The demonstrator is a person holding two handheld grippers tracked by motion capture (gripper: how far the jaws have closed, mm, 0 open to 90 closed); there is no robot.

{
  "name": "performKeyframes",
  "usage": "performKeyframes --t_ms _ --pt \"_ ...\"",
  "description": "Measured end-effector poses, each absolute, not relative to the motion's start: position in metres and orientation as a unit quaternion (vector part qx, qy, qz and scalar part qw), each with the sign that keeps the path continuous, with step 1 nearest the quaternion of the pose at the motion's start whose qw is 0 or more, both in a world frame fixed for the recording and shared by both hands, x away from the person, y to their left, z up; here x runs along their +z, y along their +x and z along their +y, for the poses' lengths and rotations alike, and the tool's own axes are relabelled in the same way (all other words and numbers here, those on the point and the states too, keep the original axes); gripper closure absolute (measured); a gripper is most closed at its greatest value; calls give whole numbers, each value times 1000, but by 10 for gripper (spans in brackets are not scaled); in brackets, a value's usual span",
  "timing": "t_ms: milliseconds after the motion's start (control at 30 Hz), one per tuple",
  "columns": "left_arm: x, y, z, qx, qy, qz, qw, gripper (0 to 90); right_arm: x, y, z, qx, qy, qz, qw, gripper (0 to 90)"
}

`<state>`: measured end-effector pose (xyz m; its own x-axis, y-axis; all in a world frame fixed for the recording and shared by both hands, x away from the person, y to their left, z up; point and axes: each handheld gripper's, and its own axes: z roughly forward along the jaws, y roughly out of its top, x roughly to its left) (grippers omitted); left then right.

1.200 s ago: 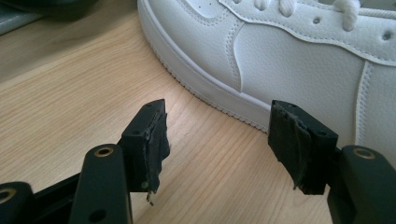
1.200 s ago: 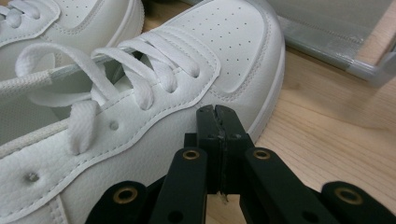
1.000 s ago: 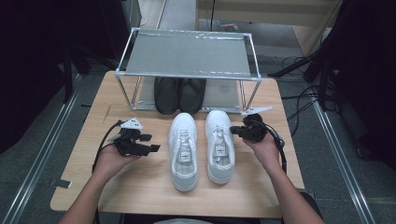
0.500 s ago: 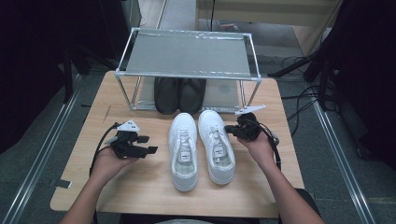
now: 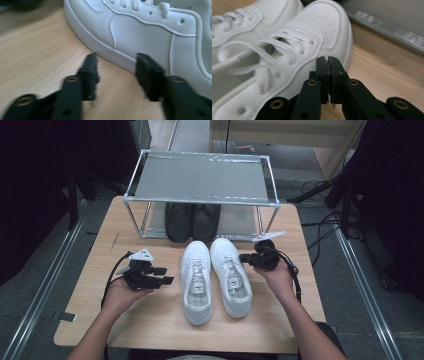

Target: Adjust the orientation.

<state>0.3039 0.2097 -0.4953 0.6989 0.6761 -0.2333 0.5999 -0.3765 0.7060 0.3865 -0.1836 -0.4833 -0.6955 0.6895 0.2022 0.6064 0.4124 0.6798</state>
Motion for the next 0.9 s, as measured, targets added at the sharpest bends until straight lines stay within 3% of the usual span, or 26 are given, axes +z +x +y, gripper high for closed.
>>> performKeyframes --t_ms 100,233,900 --pt "-491 302 204 38 826 373 422 710 -480 380 -183 377 376 844 63 888" --pt "-498 304 194 10 845 361 395 770 -477 372 -186 382 371 845 60 884" --pt "-509 304 156 -29 870 316 378 816 -480 369 -186 380 368 847 60 879"
